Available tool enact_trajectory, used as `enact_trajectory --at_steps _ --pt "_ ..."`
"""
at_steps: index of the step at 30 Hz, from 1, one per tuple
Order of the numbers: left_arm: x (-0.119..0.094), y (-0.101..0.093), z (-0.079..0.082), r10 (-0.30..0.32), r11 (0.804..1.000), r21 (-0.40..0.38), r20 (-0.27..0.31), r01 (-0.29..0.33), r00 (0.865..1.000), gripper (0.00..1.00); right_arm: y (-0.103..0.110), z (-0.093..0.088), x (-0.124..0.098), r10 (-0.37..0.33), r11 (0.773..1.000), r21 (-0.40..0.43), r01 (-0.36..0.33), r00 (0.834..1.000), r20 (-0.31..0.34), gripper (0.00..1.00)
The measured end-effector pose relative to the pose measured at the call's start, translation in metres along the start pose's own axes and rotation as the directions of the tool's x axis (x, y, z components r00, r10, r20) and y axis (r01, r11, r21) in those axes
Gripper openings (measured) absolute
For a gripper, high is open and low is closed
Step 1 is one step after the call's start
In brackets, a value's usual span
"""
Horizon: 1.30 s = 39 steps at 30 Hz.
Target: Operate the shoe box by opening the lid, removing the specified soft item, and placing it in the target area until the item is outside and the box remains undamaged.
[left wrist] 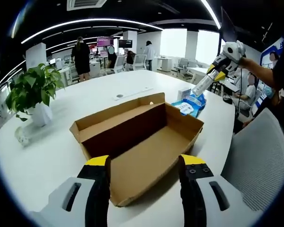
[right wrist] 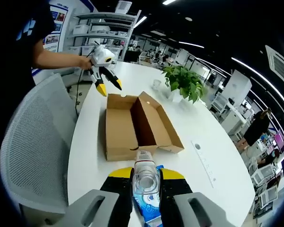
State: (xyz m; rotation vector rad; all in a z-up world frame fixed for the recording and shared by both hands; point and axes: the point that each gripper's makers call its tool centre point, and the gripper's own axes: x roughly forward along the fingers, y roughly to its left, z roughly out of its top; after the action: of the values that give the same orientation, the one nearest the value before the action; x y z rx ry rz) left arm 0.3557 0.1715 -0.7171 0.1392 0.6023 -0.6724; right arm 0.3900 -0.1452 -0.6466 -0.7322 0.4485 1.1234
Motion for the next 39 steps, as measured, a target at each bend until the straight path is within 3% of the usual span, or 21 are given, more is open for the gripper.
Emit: enact_trajectory --at_steps 12,15,22,33,37,39 --pt "-0.011 0.021 -0.021 0.131 0.989 -0.070 -0.036 -0.133 0.991 0.46 -0.035 -0.016 0.010 0.005 0.999 -0.037 -0.008 0.997 -0.071 0.16" --pt "-0.011 0.024 -0.027 0.143 0.984 -0.102 -0.056 -0.148 0.988 0.37 -0.041 -0.020 0.014 0.013 0.999 -0.047 -0.017 0.996 -0.087 0.16" --pt "-0.016 0.043 -0.041 0.243 0.953 -0.164 -0.083 -0.254 0.967 0.29 -0.054 -0.032 0.026 0.043 0.995 -0.082 -0.055 0.989 -0.145 0.16" --pt "-0.014 0.053 -0.055 0.276 0.912 -0.282 -0.116 -0.298 0.954 0.21 -0.071 -0.041 0.045 0.080 0.988 -0.110 -0.106 0.974 -0.211 0.16" --pt "-0.012 0.049 -0.058 0.259 0.900 -0.324 -0.137 -0.290 0.956 0.09 -0.078 -0.044 0.051 0.093 0.986 -0.111 -0.123 0.966 -0.243 0.16" --pt "-0.012 0.050 -0.058 0.268 0.891 -0.341 -0.136 -0.299 0.954 0.08 -0.080 -0.048 0.054 0.100 0.984 -0.117 -0.134 0.959 -0.266 0.16"
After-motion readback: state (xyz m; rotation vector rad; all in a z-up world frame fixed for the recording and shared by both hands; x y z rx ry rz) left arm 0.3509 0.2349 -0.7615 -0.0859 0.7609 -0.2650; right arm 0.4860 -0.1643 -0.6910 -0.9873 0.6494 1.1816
